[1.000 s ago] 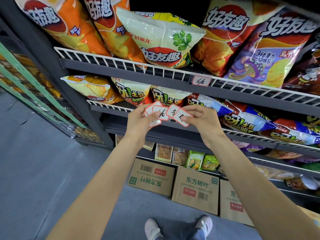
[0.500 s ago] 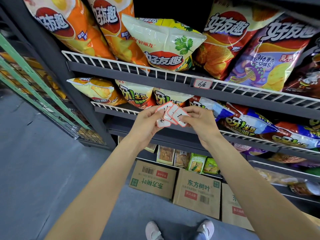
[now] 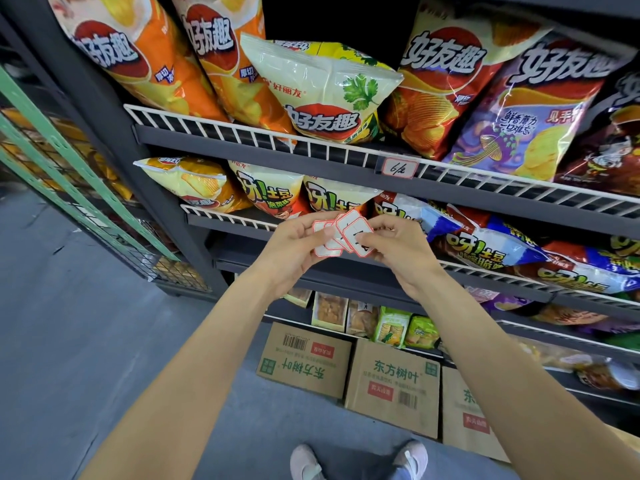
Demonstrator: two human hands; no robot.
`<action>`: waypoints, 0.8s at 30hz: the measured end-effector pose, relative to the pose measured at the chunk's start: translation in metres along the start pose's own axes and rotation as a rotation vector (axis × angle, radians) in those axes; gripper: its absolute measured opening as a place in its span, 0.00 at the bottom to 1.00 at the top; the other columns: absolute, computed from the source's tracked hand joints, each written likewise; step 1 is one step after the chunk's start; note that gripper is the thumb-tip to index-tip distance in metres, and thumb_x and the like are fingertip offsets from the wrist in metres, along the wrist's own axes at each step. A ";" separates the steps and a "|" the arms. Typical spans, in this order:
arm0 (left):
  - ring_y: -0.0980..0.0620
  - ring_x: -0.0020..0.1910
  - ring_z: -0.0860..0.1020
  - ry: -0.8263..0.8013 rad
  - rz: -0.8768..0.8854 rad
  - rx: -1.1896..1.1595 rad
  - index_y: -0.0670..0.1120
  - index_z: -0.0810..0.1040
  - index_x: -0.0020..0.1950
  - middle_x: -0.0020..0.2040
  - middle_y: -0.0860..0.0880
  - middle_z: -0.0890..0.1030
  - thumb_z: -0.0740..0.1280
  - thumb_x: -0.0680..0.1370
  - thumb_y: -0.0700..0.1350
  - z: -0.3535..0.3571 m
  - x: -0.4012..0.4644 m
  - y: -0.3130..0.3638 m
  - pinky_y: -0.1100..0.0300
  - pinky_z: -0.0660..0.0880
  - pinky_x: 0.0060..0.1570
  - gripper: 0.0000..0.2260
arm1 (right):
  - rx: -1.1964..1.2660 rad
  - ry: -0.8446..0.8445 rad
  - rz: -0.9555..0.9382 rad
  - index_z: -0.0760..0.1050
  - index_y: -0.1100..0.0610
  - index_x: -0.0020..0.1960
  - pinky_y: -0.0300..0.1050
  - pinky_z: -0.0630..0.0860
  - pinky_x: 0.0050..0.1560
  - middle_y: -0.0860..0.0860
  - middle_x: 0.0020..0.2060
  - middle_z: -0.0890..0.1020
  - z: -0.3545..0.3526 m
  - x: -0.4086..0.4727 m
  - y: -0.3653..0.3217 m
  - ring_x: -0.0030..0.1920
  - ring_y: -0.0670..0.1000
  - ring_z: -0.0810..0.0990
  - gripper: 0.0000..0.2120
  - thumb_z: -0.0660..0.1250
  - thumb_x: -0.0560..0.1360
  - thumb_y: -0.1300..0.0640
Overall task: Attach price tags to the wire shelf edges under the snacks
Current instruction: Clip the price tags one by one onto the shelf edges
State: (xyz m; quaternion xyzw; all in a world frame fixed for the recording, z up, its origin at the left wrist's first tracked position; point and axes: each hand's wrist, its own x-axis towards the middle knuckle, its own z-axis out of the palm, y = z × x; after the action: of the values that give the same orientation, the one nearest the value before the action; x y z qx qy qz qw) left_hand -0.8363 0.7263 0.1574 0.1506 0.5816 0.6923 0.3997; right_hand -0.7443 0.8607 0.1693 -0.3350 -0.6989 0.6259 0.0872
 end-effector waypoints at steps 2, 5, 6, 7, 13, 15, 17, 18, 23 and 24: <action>0.54 0.47 0.82 -0.024 -0.018 -0.042 0.45 0.78 0.58 0.50 0.47 0.84 0.58 0.81 0.38 0.001 -0.001 0.001 0.63 0.79 0.46 0.11 | -0.006 0.002 -0.002 0.77 0.60 0.50 0.34 0.75 0.36 0.53 0.42 0.83 0.000 -0.001 0.000 0.39 0.45 0.81 0.05 0.68 0.74 0.63; 0.52 0.50 0.81 -0.029 -0.052 -0.116 0.44 0.78 0.59 0.53 0.46 0.83 0.56 0.82 0.39 -0.003 -0.001 0.000 0.61 0.79 0.49 0.13 | 0.020 0.034 -0.007 0.77 0.60 0.50 0.30 0.73 0.30 0.51 0.39 0.83 -0.002 -0.001 0.000 0.31 0.40 0.80 0.04 0.66 0.75 0.64; 0.52 0.52 0.80 -0.027 -0.055 -0.111 0.44 0.77 0.60 0.54 0.45 0.82 0.55 0.82 0.40 -0.004 -0.001 0.000 0.61 0.79 0.50 0.13 | 0.032 0.040 -0.006 0.76 0.60 0.49 0.30 0.73 0.29 0.51 0.38 0.82 -0.004 -0.001 0.000 0.30 0.39 0.80 0.04 0.66 0.75 0.64; 0.52 0.53 0.80 -0.022 -0.053 -0.088 0.44 0.77 0.61 0.56 0.45 0.82 0.55 0.82 0.40 -0.004 -0.001 -0.001 0.61 0.78 0.51 0.13 | 0.041 0.044 -0.005 0.76 0.60 0.49 0.30 0.73 0.29 0.51 0.39 0.83 -0.005 -0.001 0.000 0.31 0.40 0.80 0.03 0.66 0.75 0.64; 0.47 0.57 0.76 0.126 -0.033 0.182 0.49 0.80 0.58 0.56 0.46 0.82 0.57 0.82 0.45 -0.012 0.007 -0.014 0.56 0.69 0.53 0.13 | 0.043 0.083 0.002 0.77 0.60 0.54 0.35 0.77 0.37 0.54 0.50 0.82 -0.008 0.003 0.004 0.47 0.47 0.81 0.07 0.66 0.76 0.64; 0.46 0.56 0.76 0.153 -0.020 0.218 0.51 0.81 0.55 0.54 0.47 0.83 0.57 0.82 0.44 -0.014 0.009 -0.017 0.54 0.67 0.53 0.12 | 0.046 0.085 0.015 0.77 0.60 0.54 0.39 0.79 0.42 0.54 0.52 0.82 -0.008 0.005 0.007 0.50 0.50 0.81 0.07 0.66 0.76 0.64; 0.45 0.57 0.77 0.193 -0.024 0.187 0.50 0.82 0.52 0.54 0.46 0.83 0.59 0.81 0.42 -0.015 0.011 -0.018 0.54 0.70 0.54 0.11 | 0.052 0.076 0.021 0.77 0.59 0.52 0.41 0.80 0.46 0.54 0.51 0.82 -0.009 0.006 0.009 0.50 0.50 0.81 0.06 0.66 0.75 0.64; 0.46 0.56 0.78 0.215 -0.027 0.166 0.49 0.81 0.51 0.54 0.45 0.82 0.60 0.81 0.40 -0.014 0.011 -0.018 0.55 0.73 0.54 0.11 | 0.054 0.069 0.019 0.77 0.58 0.51 0.41 0.80 0.46 0.54 0.49 0.82 -0.008 0.007 0.011 0.49 0.49 0.82 0.05 0.66 0.75 0.64; 0.51 0.49 0.80 0.401 0.001 0.163 0.46 0.78 0.51 0.48 0.50 0.81 0.62 0.79 0.36 -0.012 0.017 -0.019 0.56 0.80 0.48 0.08 | 0.056 0.069 -0.009 0.79 0.55 0.47 0.36 0.80 0.41 0.50 0.44 0.83 -0.006 0.007 0.012 0.45 0.46 0.82 0.06 0.66 0.75 0.65; 0.53 0.49 0.79 0.456 0.028 0.198 0.46 0.77 0.51 0.46 0.52 0.80 0.61 0.79 0.36 -0.011 0.018 -0.020 0.55 0.80 0.47 0.08 | 0.060 0.078 -0.013 0.79 0.56 0.48 0.36 0.80 0.40 0.49 0.43 0.83 -0.006 0.008 0.012 0.45 0.46 0.82 0.06 0.66 0.75 0.65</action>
State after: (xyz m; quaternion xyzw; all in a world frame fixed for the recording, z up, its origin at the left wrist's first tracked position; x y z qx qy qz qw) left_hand -0.8471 0.7320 0.1317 0.0369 0.7197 0.6534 0.2318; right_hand -0.7427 0.8700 0.1575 -0.3517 -0.6782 0.6324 0.1284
